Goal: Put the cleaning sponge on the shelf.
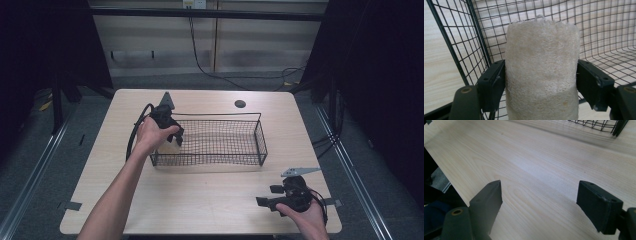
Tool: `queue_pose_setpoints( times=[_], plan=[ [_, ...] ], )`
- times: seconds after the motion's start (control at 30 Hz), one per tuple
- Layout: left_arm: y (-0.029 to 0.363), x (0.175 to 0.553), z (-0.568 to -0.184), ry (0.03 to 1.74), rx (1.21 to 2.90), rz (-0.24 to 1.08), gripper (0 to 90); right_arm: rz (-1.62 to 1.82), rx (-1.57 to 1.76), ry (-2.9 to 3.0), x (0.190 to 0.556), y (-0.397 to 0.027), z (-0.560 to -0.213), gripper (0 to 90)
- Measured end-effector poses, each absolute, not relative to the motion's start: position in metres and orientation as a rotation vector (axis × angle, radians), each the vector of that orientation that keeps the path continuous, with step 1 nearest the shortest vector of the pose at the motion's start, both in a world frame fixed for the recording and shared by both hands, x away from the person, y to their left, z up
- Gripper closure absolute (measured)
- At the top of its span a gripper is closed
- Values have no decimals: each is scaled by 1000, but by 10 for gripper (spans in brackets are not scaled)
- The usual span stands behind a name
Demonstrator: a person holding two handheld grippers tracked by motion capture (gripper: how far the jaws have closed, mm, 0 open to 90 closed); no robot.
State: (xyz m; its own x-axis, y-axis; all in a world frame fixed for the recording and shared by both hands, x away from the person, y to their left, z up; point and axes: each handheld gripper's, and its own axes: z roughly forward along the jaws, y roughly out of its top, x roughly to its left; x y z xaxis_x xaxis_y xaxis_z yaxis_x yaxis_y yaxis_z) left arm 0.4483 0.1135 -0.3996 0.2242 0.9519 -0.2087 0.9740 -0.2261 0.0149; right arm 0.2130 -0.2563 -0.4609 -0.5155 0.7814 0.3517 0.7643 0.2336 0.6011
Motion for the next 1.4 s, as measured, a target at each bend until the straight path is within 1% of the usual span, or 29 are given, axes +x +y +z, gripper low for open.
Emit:
queue_pose_setpoints(
  times=[0.13, 0.27, 0.5, 0.53, 0.73, 0.97, 1.07, 1.13, 1.2, 1.33, 1.4],
  plan=[
    [111, 448, -405, 1886, 2327, -234, 278, 1172, 1535, 2449, 213, -257, -461, 202],
    [109, 448, -408, 1916, 2321, -202, 277, 1173, 1534, 2451, 213, -256, -461, 201],
    [110, 451, -414, 1934, 2325, -226, 277, 1174, 1539, 2453, 212, -257, -460, 201],
    [110, 451, -414, 1945, 2324, -209, 277, 1175, 1540, 2453, 212, -257, -460, 201],
    [108, 451, -417, 1931, 2330, -237, 275, 1177, 1539, 2453, 212, -257, -460, 201],
    [106, 453, -425, 1952, 2359, -200, 271, 1180, 1537, 2461, 212, -256, -461, 200],
    [109, 454, -425, 1944, 2362, -236, 261, 1182, 1532, 2462, 212, -257, -461, 200],
    [110, 454, -427, 1946, 2370, -270, 237, 1178, 1539, 2463, 212, -257, -461, 200],
    [110, 454, -428, 1940, 2379, -236, 232, 1178, 1539, 2464, 213, -256, -461, 200],
    [110, 454, -428, 1936, 2360, -266, 229, 1176, 1538, 2462, 212, -256, -461, 200],
    [111, 453, -426, 1939, 2353, -230, 226, 1177, 1537, 2462, 212, -257, -461, 199]
  ],
)
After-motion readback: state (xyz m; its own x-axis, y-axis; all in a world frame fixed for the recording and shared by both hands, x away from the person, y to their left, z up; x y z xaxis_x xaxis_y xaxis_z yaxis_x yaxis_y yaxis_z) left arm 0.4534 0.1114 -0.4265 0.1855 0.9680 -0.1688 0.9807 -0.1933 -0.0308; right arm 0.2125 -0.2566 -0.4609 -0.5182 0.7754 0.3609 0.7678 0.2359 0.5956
